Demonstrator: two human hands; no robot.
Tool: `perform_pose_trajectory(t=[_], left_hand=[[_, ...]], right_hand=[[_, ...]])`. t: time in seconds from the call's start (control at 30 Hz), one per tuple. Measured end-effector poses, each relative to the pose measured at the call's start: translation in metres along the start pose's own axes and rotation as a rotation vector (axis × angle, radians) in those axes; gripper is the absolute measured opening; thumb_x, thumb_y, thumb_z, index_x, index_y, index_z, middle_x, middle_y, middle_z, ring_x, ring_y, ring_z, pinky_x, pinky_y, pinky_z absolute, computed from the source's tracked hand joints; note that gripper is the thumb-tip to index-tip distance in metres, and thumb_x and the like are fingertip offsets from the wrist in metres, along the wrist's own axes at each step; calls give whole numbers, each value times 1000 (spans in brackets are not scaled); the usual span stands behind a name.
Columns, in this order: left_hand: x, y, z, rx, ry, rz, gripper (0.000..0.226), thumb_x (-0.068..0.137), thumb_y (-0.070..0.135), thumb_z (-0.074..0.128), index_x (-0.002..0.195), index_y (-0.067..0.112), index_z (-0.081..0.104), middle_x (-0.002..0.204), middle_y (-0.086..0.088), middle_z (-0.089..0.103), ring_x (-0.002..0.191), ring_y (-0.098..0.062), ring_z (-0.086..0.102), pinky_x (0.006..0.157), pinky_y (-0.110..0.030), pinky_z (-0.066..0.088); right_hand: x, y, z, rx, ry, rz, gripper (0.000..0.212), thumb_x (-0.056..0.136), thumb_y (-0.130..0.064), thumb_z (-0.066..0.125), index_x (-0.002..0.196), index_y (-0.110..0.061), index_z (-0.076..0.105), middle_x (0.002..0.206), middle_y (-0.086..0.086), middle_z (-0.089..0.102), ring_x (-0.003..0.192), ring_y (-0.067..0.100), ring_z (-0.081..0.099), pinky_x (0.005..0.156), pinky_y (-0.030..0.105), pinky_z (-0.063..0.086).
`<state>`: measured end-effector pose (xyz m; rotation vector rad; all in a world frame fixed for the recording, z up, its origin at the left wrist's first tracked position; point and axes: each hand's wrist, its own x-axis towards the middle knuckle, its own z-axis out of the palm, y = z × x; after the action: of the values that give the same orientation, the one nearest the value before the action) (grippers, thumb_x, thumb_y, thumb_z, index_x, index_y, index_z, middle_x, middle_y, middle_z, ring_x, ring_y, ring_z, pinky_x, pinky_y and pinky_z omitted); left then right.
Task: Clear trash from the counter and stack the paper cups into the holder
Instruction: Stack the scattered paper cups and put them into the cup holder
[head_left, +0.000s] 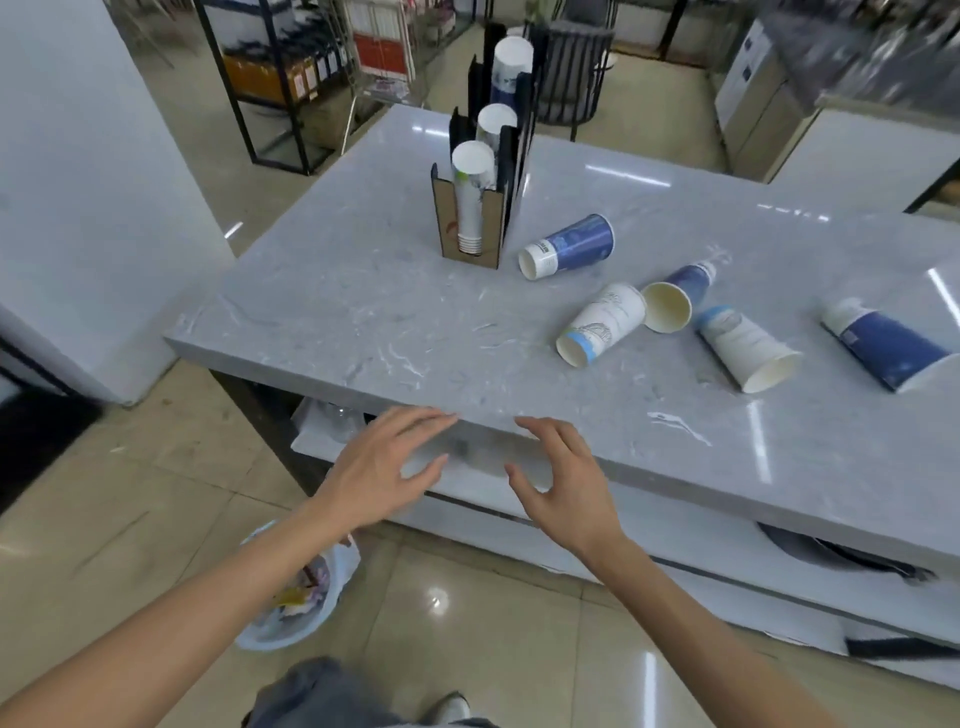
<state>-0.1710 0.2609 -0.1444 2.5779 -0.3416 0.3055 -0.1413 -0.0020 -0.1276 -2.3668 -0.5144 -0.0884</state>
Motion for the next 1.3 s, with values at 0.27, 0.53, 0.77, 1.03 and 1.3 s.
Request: perform_pose_trajectory(t=[0.27,0.53,0.77,1.03,1.3], left_hand=[[73,53,-9,-35,6,51,40,93,43,60,128,25,67,128,9,63,121,-11,53,99,-26,44],[151,90,15,-30,-6,55,48,88,39,70,132,20,61,126,0,64,119,-22,56,99,-36,48],[214,105,58,-83,-77,-76,75,77,41,80,140,17,48,136,-4,53,123,-27,50,98,-38,44],[251,104,98,3,-106,-87,100,64,49,83,146,16,37,141,-5,41,124,-29,42,98,-43,48],[250,88,120,-156,-84,-164,92,73,23,82,152,22,35,136,-2,41,122,-23,51,88,-36,52]], right_hand=[[2,42,-69,-94,139,60,50,92,-38,66,139,-29,52,132,-5,56,123,16,54,97,32,50],[16,100,-132,-191,269,226,59,88,-35,72,141,-25,48,136,0,53,123,21,51,96,38,49],[48,168,-171,-198,393,397,81,81,-40,79,149,-24,37,151,8,38,135,31,40,108,46,44],[88,224,-181,-51,358,574,110,68,-57,85,154,-29,21,157,12,27,145,32,26,115,48,31],[90,262,-177,37,356,564,96,73,-51,83,149,-34,26,147,5,36,136,17,30,109,36,31]])
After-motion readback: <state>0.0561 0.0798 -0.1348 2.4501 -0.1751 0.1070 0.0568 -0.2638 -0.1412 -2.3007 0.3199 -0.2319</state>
